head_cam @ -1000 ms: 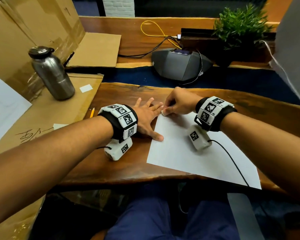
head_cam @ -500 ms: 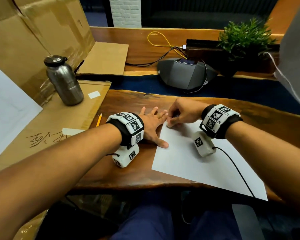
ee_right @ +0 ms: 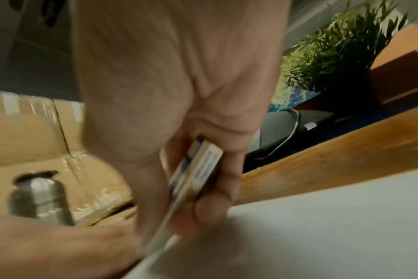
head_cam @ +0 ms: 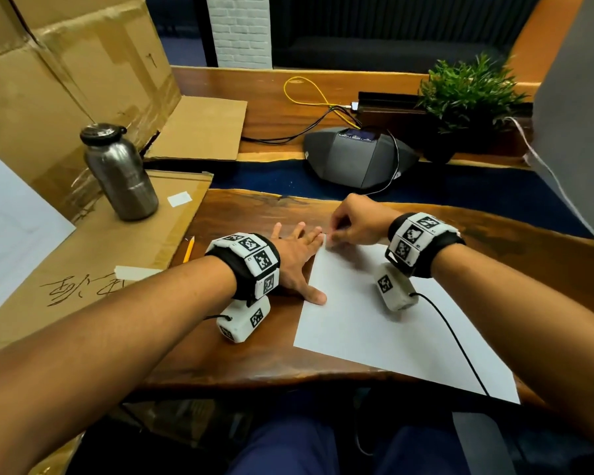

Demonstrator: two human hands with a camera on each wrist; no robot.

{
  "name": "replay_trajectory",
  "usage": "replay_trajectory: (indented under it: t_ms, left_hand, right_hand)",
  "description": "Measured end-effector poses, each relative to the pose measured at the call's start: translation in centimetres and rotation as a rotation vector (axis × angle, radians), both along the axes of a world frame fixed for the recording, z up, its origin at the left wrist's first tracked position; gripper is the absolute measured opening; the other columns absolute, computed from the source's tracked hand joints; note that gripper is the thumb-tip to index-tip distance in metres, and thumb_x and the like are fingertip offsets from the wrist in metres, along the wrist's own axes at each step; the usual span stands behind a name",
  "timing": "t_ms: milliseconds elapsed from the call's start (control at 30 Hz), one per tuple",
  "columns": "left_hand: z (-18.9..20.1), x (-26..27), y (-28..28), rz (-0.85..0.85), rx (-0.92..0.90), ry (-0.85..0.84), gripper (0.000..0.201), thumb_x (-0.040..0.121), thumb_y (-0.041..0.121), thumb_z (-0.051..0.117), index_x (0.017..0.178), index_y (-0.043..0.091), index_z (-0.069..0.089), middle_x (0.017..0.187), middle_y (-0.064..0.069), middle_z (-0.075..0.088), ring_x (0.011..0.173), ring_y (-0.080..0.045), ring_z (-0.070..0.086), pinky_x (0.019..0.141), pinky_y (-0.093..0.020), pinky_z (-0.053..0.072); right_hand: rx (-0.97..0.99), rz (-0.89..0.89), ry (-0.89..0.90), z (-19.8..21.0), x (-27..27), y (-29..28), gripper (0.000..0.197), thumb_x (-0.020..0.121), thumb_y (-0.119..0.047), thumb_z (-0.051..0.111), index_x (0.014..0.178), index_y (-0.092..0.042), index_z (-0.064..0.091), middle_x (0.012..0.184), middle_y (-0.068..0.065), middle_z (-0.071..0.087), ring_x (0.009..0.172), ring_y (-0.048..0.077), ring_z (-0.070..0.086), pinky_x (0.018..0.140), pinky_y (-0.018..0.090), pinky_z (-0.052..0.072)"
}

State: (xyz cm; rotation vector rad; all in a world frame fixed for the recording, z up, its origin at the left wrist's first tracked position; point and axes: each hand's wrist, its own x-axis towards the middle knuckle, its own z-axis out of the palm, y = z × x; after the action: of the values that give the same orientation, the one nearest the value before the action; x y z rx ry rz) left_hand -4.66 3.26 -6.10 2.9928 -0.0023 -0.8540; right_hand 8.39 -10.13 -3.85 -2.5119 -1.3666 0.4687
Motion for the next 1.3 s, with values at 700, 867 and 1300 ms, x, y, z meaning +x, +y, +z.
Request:
replay_trajectory:
  t_ms: [700,867,1300]
  left_hand:
    - [0.3,0.1,-0.2,-0.002,0.016,0.003,0.13,0.071,0.082,0.059,0.156,0.018,-0.016,0.162,0.003,-0.025,0.148,-0.024,-0.025,0.116,-0.061,-0.015]
    - [0.7,-0.1,-0.5,0.001,0.034,0.012,0.13,0.071,0.082,0.059,0.156,0.018,-0.016,0.162,0.003,-0.024,0.148,-0.024,-0.025,0.116,-0.061,-0.015]
    - [0.6,0.3,-0.2,0.067,0.016,-0.035,0.138,0.062,0.084,0.064,0.157,0.019,-0.013,0.164,0.004,-0.019,0.15,-0.024,-0.019,0.117,-0.062,-0.011]
  right_hand:
    - [-0.091,0.074,-0.007,0.6,0.3,-0.8,0.016,0.085,-0.035,0.077,0.09,-0.02,0.077,0.081,-0.004,0.074,0.076,0.013,0.069,0.067,0.026,0.055]
    - [-0.017,-0.044,-0.07,0.1,0.6,-0.5,0.019,0.081,-0.033,0.081,0.087,-0.016,0.078,0.08,0.0,0.075,0.079,0.014,0.068,0.074,0.029,0.057]
    - [-0.272,-0.182,-0.131,3.0,-0.9,-10.0,0.014,0.083,-0.03,0.078,0.093,-0.022,0.074,0.092,-0.007,0.072,0.086,0.014,0.065,0.079,0.032,0.055]
